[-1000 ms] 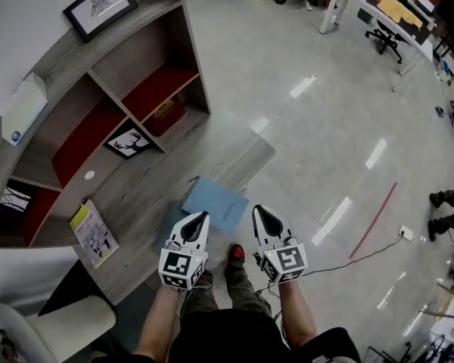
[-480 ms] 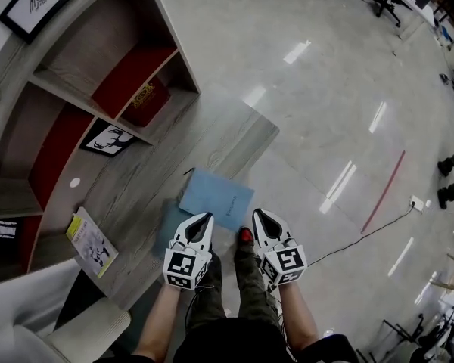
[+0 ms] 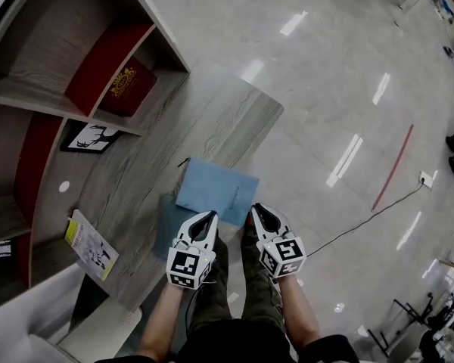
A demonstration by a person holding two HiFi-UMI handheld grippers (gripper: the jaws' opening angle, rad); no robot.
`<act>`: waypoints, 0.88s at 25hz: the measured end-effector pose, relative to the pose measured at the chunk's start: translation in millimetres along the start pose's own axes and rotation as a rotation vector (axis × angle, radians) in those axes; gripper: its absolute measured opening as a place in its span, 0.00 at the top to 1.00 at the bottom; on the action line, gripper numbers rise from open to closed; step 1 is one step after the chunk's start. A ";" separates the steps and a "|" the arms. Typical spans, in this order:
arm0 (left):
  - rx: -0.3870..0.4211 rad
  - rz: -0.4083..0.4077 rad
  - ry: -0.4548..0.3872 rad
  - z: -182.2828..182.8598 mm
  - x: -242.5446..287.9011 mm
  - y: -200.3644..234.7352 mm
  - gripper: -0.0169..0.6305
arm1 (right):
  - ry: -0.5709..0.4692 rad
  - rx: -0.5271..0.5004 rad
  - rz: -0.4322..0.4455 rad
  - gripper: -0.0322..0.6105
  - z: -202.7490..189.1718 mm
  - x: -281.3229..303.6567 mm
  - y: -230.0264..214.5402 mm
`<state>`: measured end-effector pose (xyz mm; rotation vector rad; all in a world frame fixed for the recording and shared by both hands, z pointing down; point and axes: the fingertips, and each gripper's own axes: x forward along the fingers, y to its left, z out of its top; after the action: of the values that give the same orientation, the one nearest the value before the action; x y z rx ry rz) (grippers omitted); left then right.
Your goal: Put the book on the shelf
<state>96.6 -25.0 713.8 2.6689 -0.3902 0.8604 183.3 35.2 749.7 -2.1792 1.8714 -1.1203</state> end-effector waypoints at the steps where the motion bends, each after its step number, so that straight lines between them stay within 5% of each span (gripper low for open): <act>1: 0.000 -0.002 0.005 -2.0 1.0 0.5 0.95 | 0.010 0.026 0.009 0.86 -4.3 2.9 -1.2; 3: 0.004 -0.007 0.016 -5.1 3.2 0.1 0.95 | 0.038 0.085 0.035 0.68 -13.4 8.3 -3.8; 8: -0.001 -0.020 0.032 -7.7 5.8 -1.9 0.95 | 0.077 0.193 0.070 0.53 -31.2 20.3 -11.0; 22: -0.035 -0.003 0.091 -29.1 19.3 8.4 0.95 | 0.121 0.270 0.145 0.48 -48.5 51.0 -13.8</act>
<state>93.7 -25.0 749.6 2.5870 -0.3753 0.9618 168.2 13.4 816.3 -1.8401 1.7675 -1.4091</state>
